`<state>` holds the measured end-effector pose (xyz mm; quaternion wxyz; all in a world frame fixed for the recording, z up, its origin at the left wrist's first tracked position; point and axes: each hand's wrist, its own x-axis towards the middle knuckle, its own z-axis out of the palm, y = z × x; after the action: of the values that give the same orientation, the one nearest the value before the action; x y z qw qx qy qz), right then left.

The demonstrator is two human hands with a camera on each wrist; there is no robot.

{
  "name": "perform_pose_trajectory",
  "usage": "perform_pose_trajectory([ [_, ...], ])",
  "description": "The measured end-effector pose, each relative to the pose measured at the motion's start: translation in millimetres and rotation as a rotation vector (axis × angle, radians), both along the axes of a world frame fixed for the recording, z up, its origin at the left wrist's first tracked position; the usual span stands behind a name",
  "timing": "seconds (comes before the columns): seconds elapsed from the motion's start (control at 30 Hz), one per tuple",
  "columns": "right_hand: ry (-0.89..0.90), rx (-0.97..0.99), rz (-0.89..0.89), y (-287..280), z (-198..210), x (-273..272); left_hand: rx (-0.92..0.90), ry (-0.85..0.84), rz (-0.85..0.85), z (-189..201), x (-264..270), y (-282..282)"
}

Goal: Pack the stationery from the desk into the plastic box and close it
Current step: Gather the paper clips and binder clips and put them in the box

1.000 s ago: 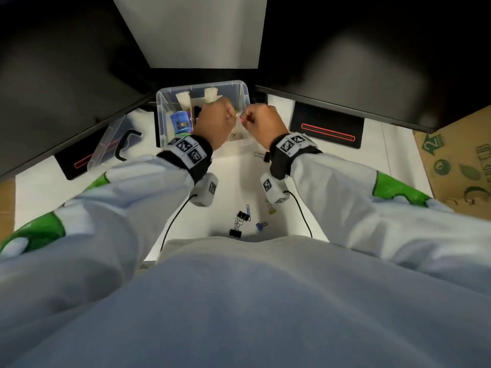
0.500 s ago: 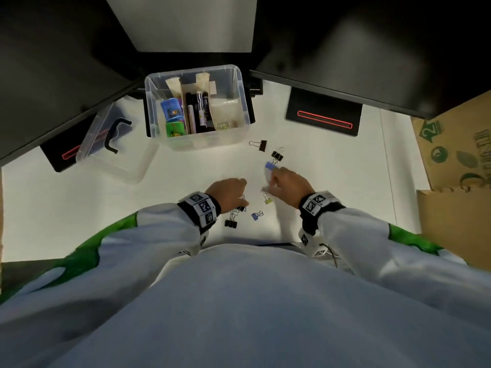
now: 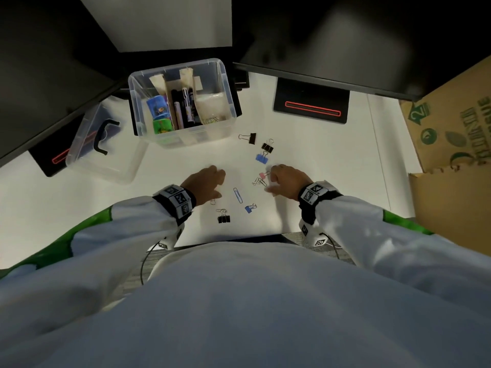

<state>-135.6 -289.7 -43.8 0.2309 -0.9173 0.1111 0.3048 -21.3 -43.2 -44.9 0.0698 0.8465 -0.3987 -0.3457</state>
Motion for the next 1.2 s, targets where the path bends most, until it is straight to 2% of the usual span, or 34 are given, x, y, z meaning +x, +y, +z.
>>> perform_pose_trajectory([
  [0.1,-0.067,-0.041,0.014,16,-5,11,-0.091,-0.051,-0.113,-2,-9,-15],
  [0.2,-0.075,-0.065,0.006,32,-11,20,-0.041,-0.135,-0.274,-8,-20,-26],
  [0.27,-0.073,-0.071,0.018,38,-14,25,0.019,-0.199,-0.316,-9,-24,-27],
  [0.43,-0.100,-0.100,0.110,38,-16,26,0.100,-0.247,-0.295,-11,-22,-20],
  [0.57,-0.111,-0.085,0.121,32,-13,19,0.018,-0.178,-0.216,-12,-20,-12],
  [0.7,-0.096,0.006,-0.013,21,-8,15,-0.052,-0.104,-0.153,-11,-24,5],
  [0.83,-0.131,0.146,-0.162,14,-5,15,0.040,-0.124,-0.206,-16,-34,18],
  [0.93,-0.148,0.216,-0.250,10,-1,15,0.103,-0.212,-0.300,-20,-41,17],
  [1.07,-0.122,0.234,-0.260,7,3,19,0.149,-0.285,-0.350,-18,-42,13],
  [1.2,-0.163,0.286,-0.243,12,22,36,0.077,-0.248,-0.215,-3,-22,7],
])
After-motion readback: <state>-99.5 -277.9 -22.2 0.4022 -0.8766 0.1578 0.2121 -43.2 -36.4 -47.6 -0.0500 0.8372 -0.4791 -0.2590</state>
